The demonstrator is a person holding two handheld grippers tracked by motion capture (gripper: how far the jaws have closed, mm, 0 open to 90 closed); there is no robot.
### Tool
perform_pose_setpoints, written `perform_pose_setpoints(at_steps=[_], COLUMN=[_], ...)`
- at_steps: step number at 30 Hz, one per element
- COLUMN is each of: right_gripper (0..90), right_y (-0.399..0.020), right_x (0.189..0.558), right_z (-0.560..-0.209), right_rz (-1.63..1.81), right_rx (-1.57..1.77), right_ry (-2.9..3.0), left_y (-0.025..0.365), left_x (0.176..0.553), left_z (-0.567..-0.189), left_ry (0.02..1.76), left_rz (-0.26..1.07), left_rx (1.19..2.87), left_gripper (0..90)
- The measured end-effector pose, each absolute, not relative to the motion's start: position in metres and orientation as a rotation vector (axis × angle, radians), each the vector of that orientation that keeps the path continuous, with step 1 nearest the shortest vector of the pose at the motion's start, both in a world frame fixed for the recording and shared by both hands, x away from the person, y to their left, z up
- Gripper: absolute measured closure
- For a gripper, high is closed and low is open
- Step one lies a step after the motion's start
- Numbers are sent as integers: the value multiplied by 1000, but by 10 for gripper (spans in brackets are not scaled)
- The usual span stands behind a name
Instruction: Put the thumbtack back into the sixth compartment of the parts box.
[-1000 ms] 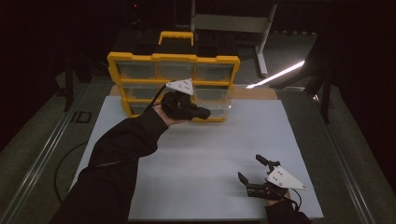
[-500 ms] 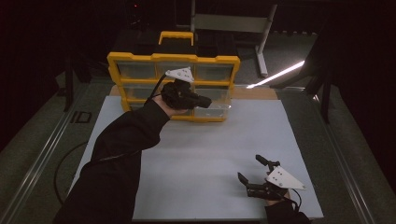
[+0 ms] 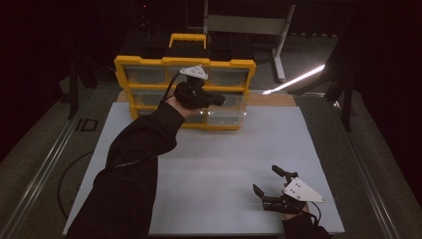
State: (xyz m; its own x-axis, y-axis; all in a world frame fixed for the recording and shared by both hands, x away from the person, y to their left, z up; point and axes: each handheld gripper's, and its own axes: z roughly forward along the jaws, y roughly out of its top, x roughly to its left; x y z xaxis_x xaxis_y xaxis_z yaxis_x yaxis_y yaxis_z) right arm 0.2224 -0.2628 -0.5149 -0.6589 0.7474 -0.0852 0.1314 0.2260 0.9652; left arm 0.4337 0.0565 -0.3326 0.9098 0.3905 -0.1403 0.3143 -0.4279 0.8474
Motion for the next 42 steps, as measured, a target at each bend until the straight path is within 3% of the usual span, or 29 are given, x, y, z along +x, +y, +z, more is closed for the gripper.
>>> perform_pose_setpoints(at_steps=[24, 28, 30, 33, 38, 42], right_gripper=[102, 102, 102, 102, 102, 102], right_y=[-264, -263, -264, -264, -264, -264], right_x=[223, 223, 223, 223, 223, 223], right_z=[-516, -516, -515, -515, -515, -515], right_rz=[1457, 1455, 1457, 1458, 1452, 1453], right_rx=[817, 815, 814, 814, 810, 813], right_ry=[1957, 1958, 1955, 1955, 1955, 1953], left_y=[53, 53, 54, 56, 65, 71], left_x=[448, 448, 447, 446, 443, 440], left_z=[-363, -364, -364, -363, -361, -363], left_ry=[730, 739, 747, 730, 724, 712], left_rz=[169, 180, 192, 181, 182, 160], left_rx=[2114, 2090, 2087, 2068, 2043, 2025], left_gripper=[854, 759, 636, 538, 466, 322])
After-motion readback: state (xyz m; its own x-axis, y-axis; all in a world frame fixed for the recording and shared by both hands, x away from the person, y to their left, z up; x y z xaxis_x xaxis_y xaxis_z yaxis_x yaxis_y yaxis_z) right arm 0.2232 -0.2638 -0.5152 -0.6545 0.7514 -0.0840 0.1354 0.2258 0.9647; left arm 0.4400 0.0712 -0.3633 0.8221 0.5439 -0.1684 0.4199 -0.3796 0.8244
